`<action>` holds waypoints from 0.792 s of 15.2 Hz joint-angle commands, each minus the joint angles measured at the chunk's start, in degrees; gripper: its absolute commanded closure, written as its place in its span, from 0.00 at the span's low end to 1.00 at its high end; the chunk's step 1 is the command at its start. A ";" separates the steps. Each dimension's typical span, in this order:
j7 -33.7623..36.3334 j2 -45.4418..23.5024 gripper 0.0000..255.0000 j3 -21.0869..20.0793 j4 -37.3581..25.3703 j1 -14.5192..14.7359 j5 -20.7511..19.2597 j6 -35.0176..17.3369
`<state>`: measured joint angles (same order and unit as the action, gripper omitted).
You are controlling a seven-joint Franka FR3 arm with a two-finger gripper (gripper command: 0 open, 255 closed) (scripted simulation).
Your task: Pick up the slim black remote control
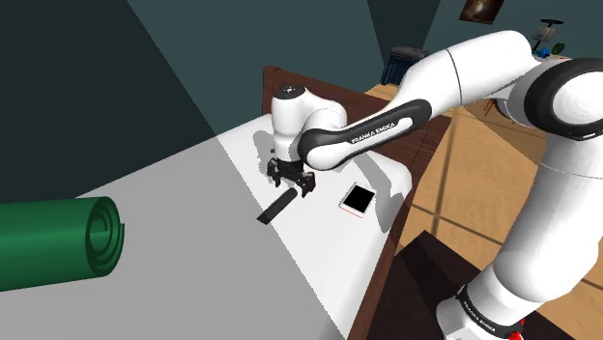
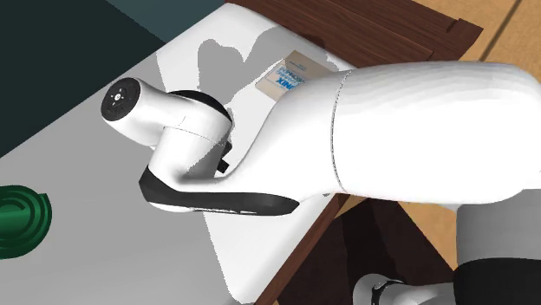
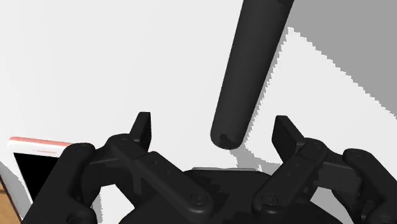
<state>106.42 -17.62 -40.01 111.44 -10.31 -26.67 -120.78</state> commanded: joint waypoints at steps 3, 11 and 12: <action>9.01 -11.16 0.00 4.42 -9.84 5.63 -6.16 3.31; 11.54 -15.05 0.00 6.39 -9.40 7.03 -8.99 -0.15; 11.54 -15.05 0.00 6.39 -9.39 7.03 -8.99 -0.15</action>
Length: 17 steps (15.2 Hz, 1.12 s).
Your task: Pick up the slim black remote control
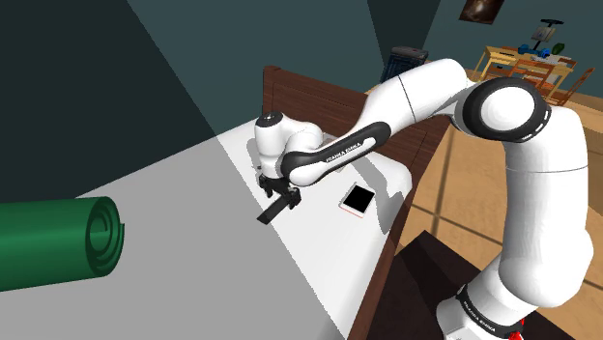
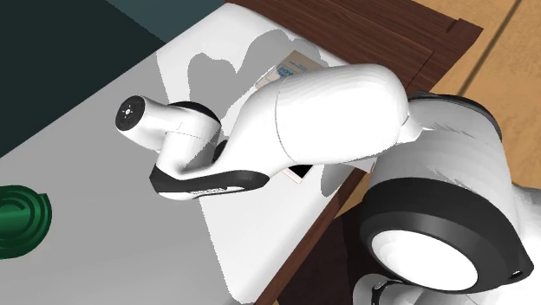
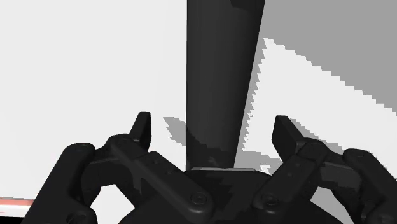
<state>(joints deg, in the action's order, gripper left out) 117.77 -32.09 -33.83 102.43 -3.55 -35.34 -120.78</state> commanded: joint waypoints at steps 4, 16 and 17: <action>0.13 -0.74 1.00 0.28 -0.56 0.28 -0.37 -0.13; -1.27 1.69 1.00 -0.91 -0.95 -0.46 1.46 2.21; -1.56 2.13 1.00 -1.11 -1.10 -0.59 1.81 2.69</action>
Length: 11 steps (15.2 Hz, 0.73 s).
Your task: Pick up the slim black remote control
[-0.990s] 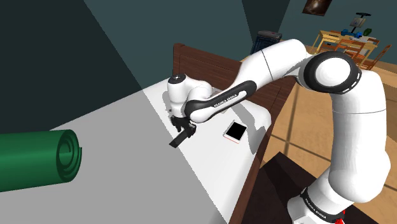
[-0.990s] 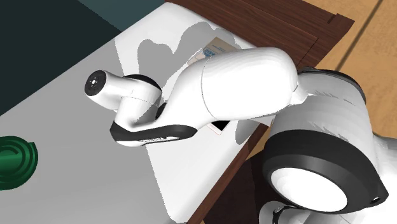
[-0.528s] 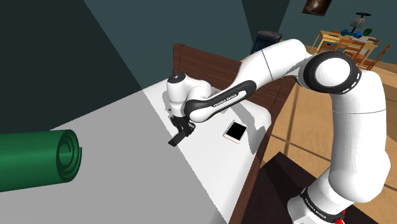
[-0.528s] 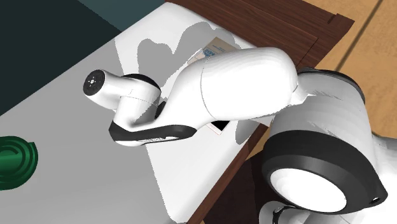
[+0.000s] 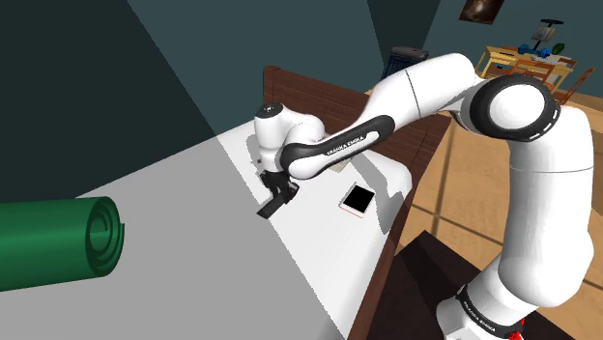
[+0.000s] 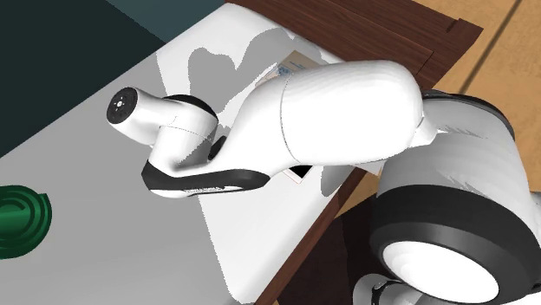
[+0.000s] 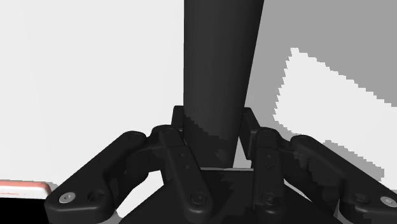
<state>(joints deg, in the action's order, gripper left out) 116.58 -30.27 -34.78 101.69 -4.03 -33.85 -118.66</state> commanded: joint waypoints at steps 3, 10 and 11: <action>-1.26 1.57 1.00 -0.76 -0.90 -0.47 1.36 2.06; -3.01 3.95 1.00 -1.82 -2.39 -1.07 3.35 5.26; -3.02 3.95 1.00 -1.82 -2.38 -1.07 3.35 5.26</action>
